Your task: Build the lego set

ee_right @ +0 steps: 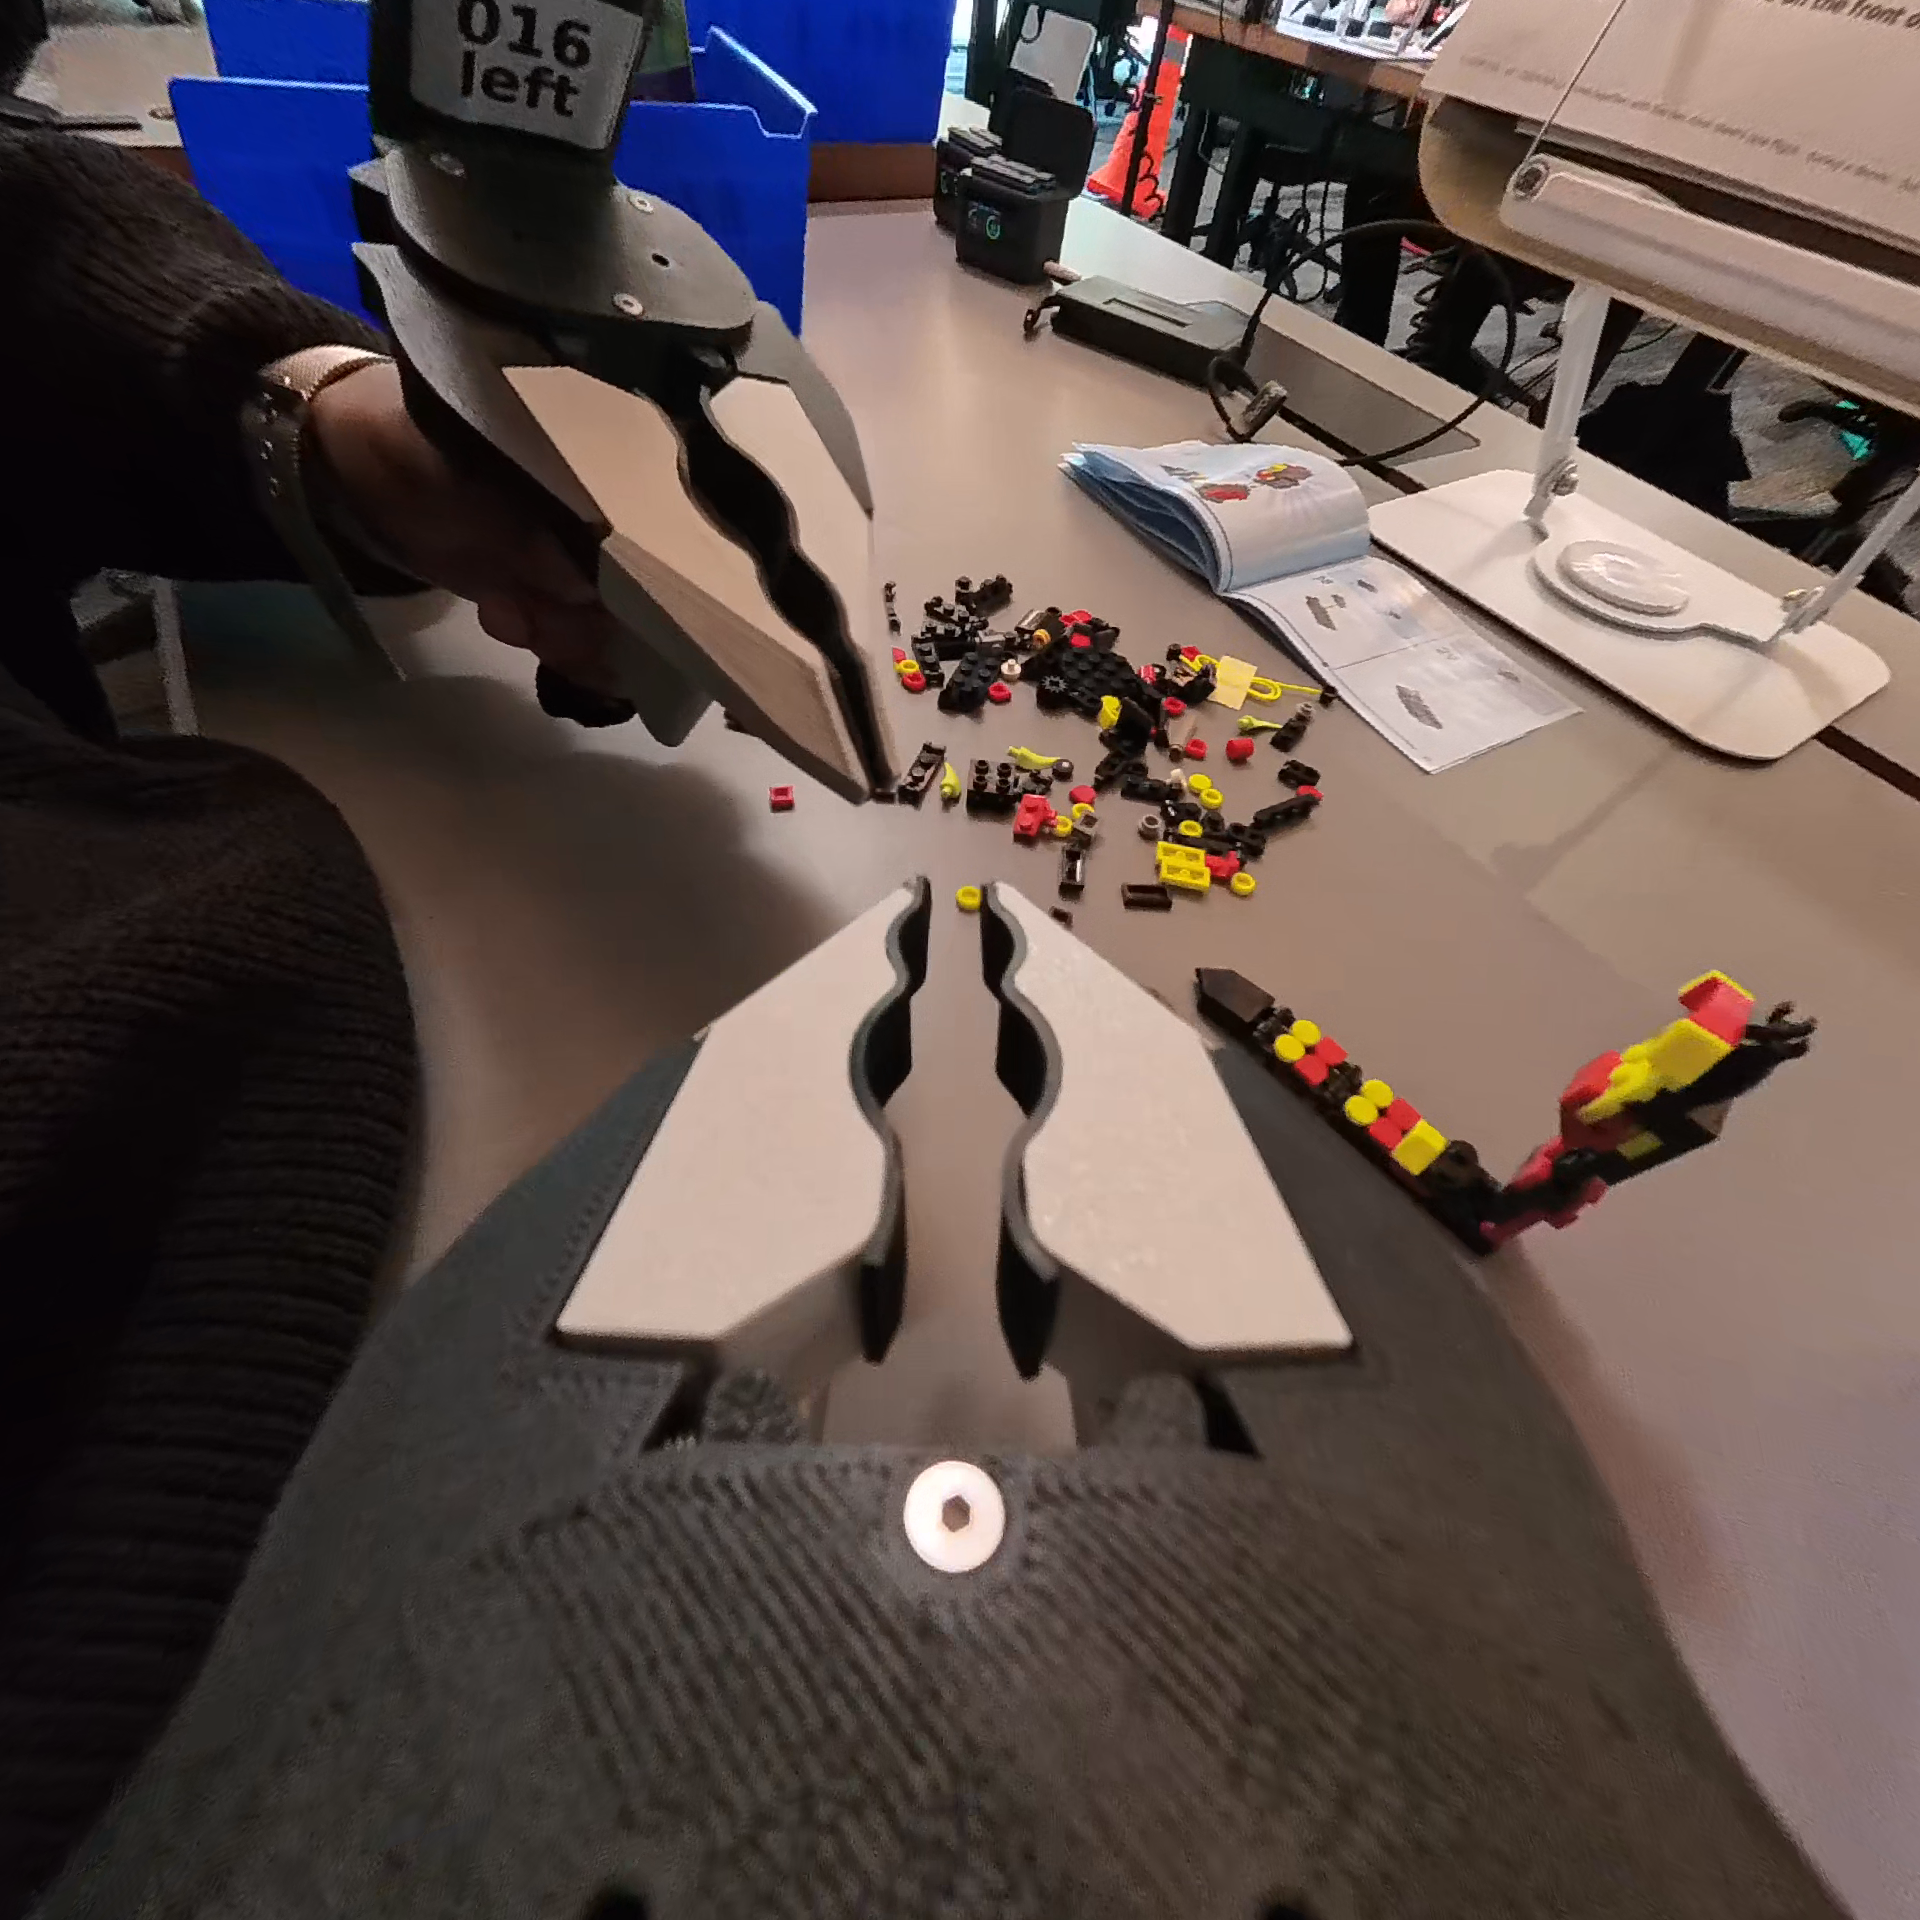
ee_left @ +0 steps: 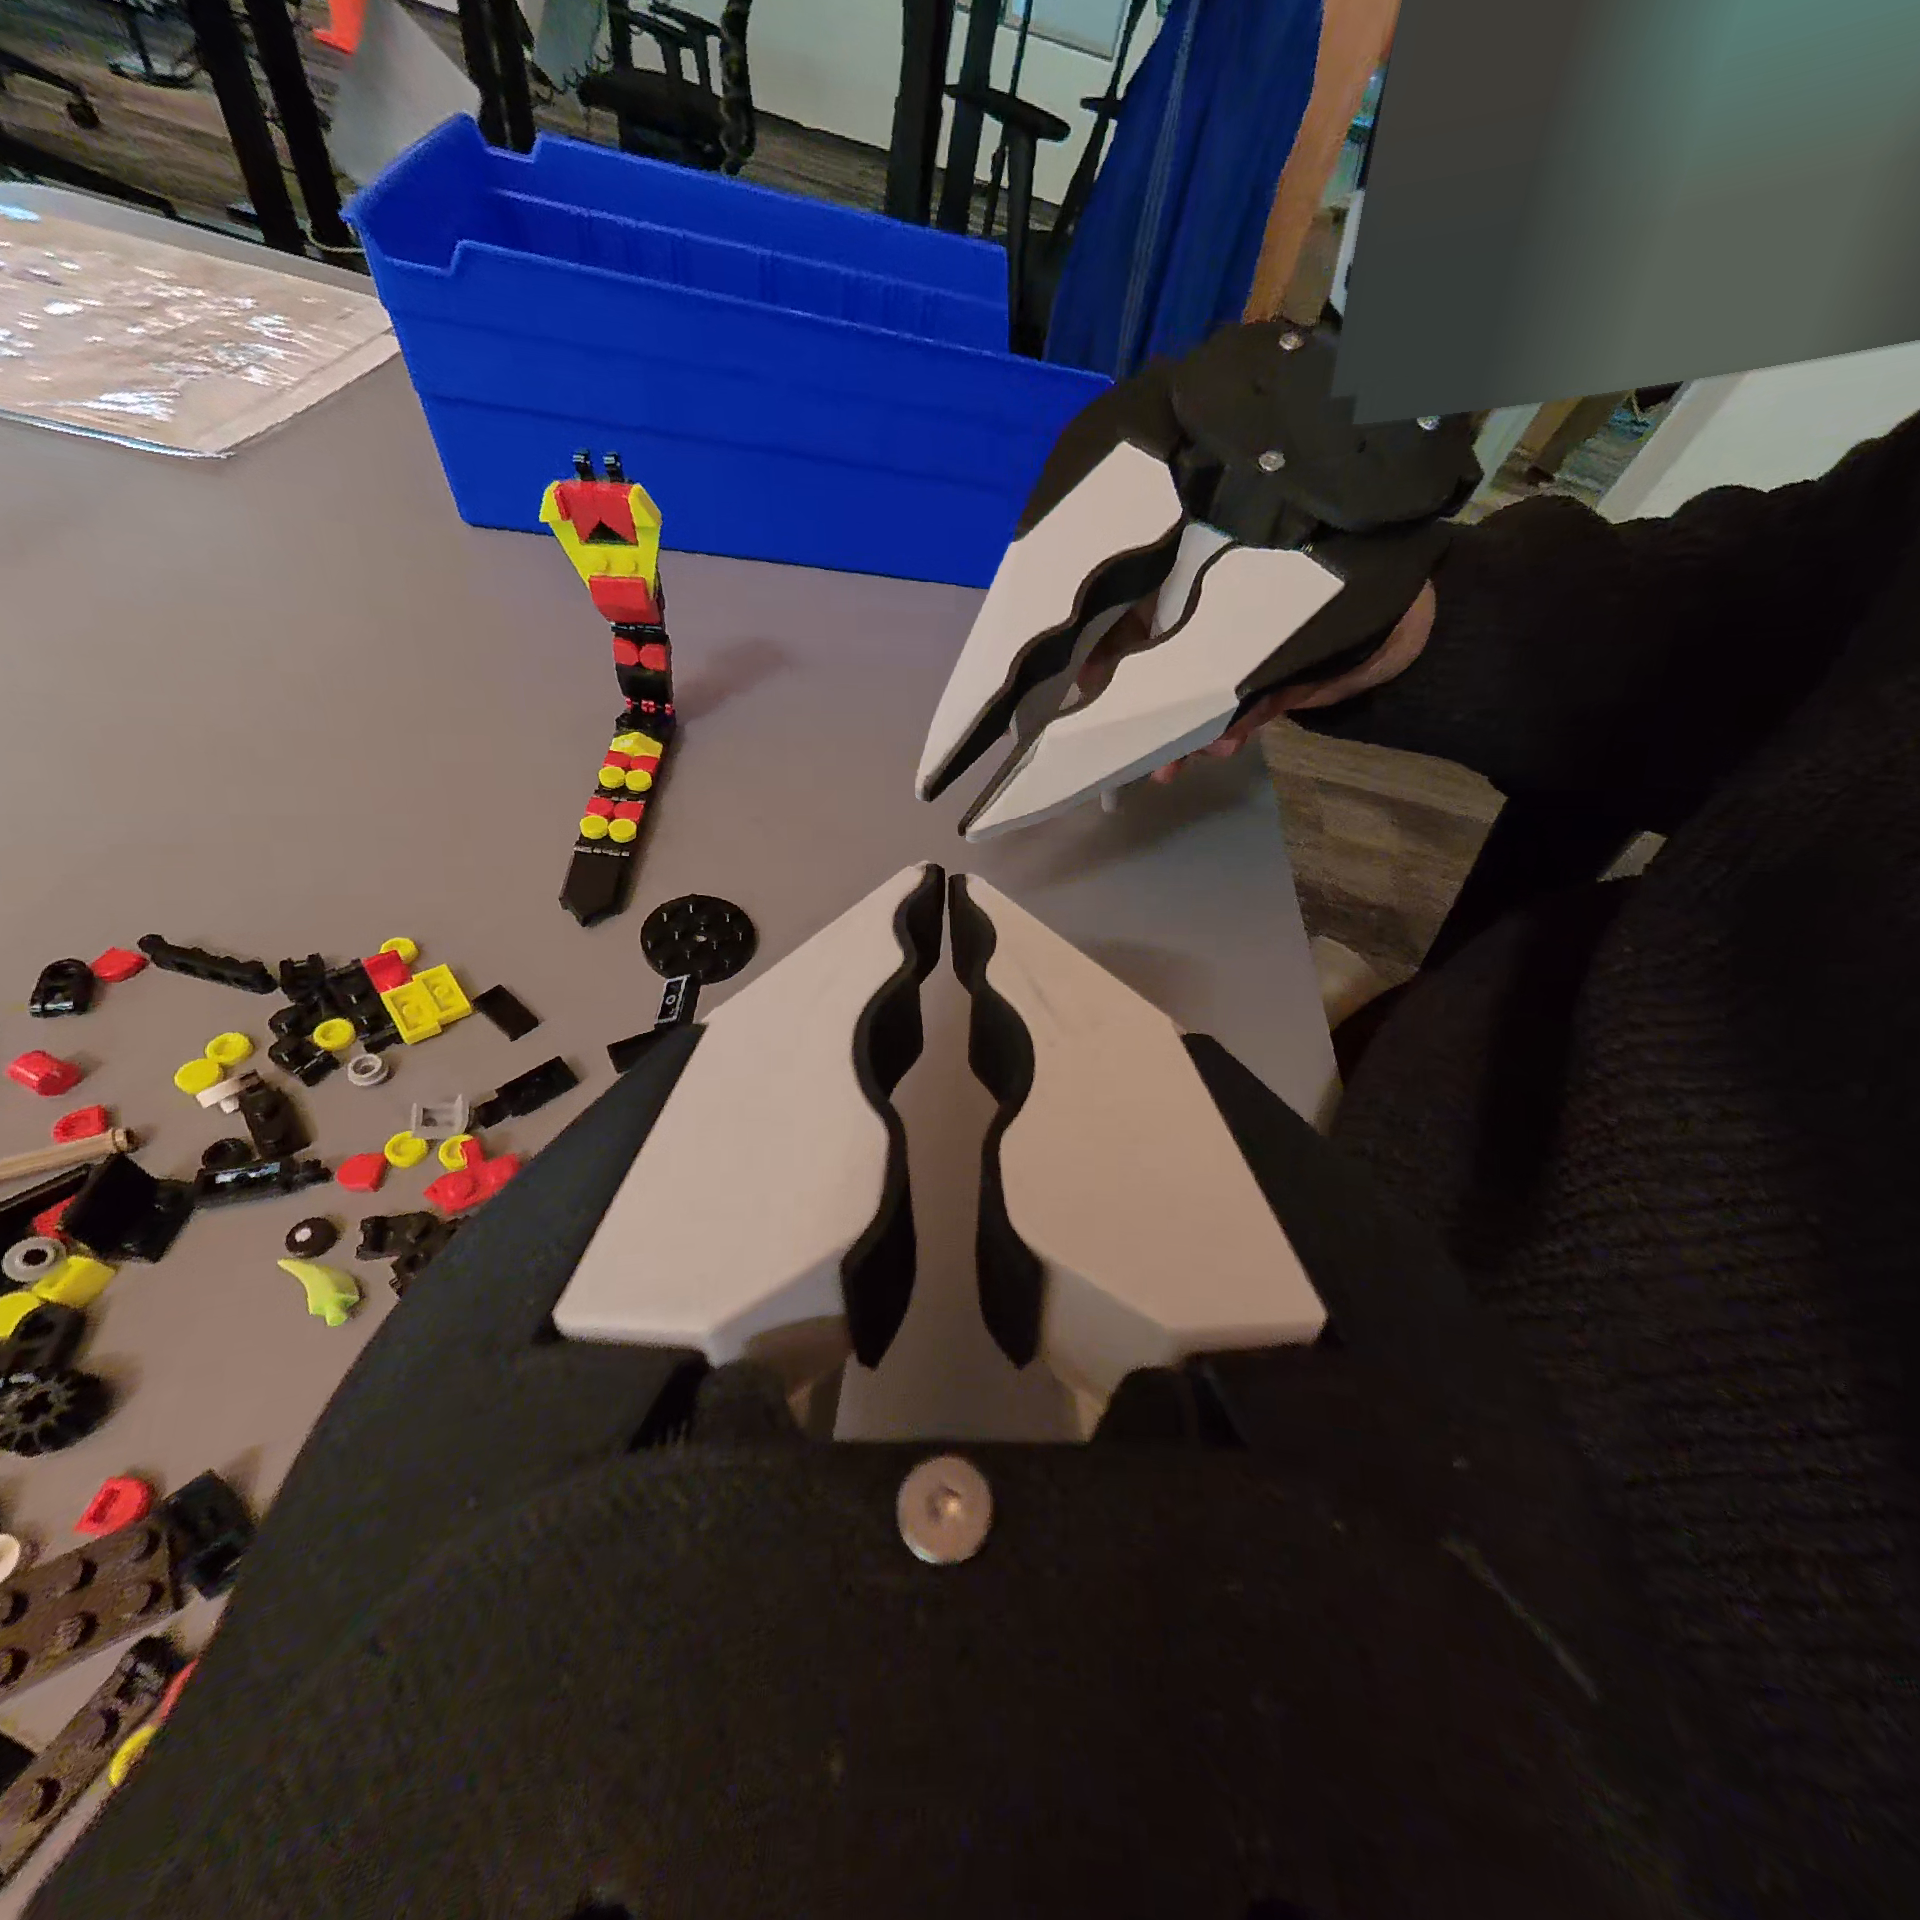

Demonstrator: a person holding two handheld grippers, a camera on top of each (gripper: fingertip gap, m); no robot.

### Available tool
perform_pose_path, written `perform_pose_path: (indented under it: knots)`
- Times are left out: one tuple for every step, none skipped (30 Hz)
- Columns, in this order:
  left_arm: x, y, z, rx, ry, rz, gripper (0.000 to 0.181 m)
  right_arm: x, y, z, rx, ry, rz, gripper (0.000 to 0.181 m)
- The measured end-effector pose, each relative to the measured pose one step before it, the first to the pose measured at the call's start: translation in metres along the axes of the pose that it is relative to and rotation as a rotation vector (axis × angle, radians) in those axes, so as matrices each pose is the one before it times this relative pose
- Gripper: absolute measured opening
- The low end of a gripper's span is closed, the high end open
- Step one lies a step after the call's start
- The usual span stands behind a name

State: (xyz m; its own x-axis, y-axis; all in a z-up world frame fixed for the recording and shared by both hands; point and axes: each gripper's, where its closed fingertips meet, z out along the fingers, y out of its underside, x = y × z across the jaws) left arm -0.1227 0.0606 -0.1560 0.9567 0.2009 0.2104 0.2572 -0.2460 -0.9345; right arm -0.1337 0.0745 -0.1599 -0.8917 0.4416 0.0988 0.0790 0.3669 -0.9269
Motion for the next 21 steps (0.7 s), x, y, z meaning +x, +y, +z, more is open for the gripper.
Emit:
perform_pose_path:
  knots:
    - [0.00034, -0.0002, 0.00059, 0.0003, 0.0047, -0.0012, 0.0, 0.00004, 0.00062, -0.00037, -0.0034, 0.0054, -0.0048, 0.008]
    - [0.0001, 0.00013, 0.00041, -0.0012, 0.0033, -0.0012, 0.0, 0.00013, 0.00035, -0.00026, -0.0012, 0.0049, -0.0051, 0.008]
    - [0.00023, 0.00013, 0.00034, -0.0016, 0.0024, -0.0019, 0.0, 0.00029, 0.0002, -0.00004, -0.0006, 0.005, -0.0053, 0.008]
    - [0.00032, -0.00003, 0.00017, 0.0003, 0.0022, -0.0028, 0.0, 0.00047, 0.00033, 0.0002, -0.0014, 0.0044, -0.0047, 0.008]
    - [0.00045, -0.00026, -0.0002, 0.0017, 0.0018, -0.0034, 0.0, 0.00032, 0.00055, 0.00042, -0.0029, 0.0029, -0.0033, 0.008]
    - [0.00043, -0.00029, -0.00033, 0.0018, 0.0008, -0.0022, 0.0, 0.00024, 0.00065, 0.00055, -0.0038, 0.0007, -0.0016, 0.008]
    - [0.00015, -0.00044, -0.00033, 0.0014, -0.0007, -0.0003, 0.0, 0.0, 0.00045, 0.0005, -0.0028, -0.0003, 0.0006, 0.008]
    - [0.00008, -0.00015, -0.00039, 0.0004, -0.002, 0.0004, 0.0, 0.00003, -0.00007, 0.00043, -0.0006, -0.0008, 0.0024, 0.009]
    - [-0.00006, 0.00036, -0.00035, -0.0006, -0.0026, -0.0001, 0.001, -0.00004, -0.00037, 0.00033, 0.0015, -0.0013, 0.0027, 0.009]
    - [-0.00013, 0.0006, -0.00048, -0.0015, -0.0032, -0.0008, 0.001, 0.00004, -0.00088, 0.00028, 0.0035, -0.0014, 0.0024, 0.009]
    - [-0.00025, 0.00067, -0.0006, -0.002, -0.0035, -0.0014, 0.001, 0.00012, -0.00107, 0.00039, 0.005, -0.002, 0.0032, 0.009]
    - [-0.00027, 0.00062, -0.00074, -0.0011, -0.0044, -0.0021, 0.001, 0.00021, -0.00096, 0.00059, 0.0046, -0.0032, 0.0044, 0.009]
    - [-0.00029, 0.00048, -0.00091, -0.0002, -0.0052, -0.0024, 0.002, 0.00016, -0.00081, 0.00072, 0.0029, -0.004, 0.0048, 0.009]
    - [-0.00062, 0.00057, -0.00112, 0.0002, -0.0061, -0.0021, 0.002, 0.00022, -0.00071, 0.00107, 0.0019, -0.0045, 0.0047, 0.009]
    - [-0.00079, 0.00067, -0.00126, -0.0002, -0.0078, -0.0022, 0.002, 0.00023, -0.00075, 0.00118, 0.0018, -0.005, 0.0042, 0.009]
    - [-0.00108, 0.00085, -0.00136, -0.0008, -0.0091, -0.0029, 0.003, 0.00022, -0.00074, 0.00142, 0.0018, -0.0053, 0.0036, 0.009]
    - [-0.00115, 0.00099, -0.0016, -0.0006, -0.009, -0.0031, 0.003, 0.00011, -0.00093, 0.00162, 0.0018, -0.0057, 0.0027, 0.009]
    - [-0.0014, 0.00124, -0.00165, -0.0001, -0.01, -0.0035, 0.003, 0.0001, -0.00126, 0.00184, 0.003, -0.0067, 0.0031, 0.009]
    - [-0.00168, 0.00159, -0.00183, -0.0022, -0.0116, -0.0063, 0.003, -0.00032, -0.00115, 0.00205, 0.0033, -0.0092, 0.0045, 0.009]
    - [-0.00166, 0.00096, -0.0022, -0.0015, -0.0123, -0.0102, 0.003, -0.0007, -0.00072, 0.00216, 0.0019, -0.0123, 0.0045, 0.01]
    - [-0.00107, -0.00018, -0.00234, 0.0047, -0.009, -0.0086, 0.004, -0.00041, -0.00016, 0.00223, -0.0023, -0.0107, 0.0044, 0.01]
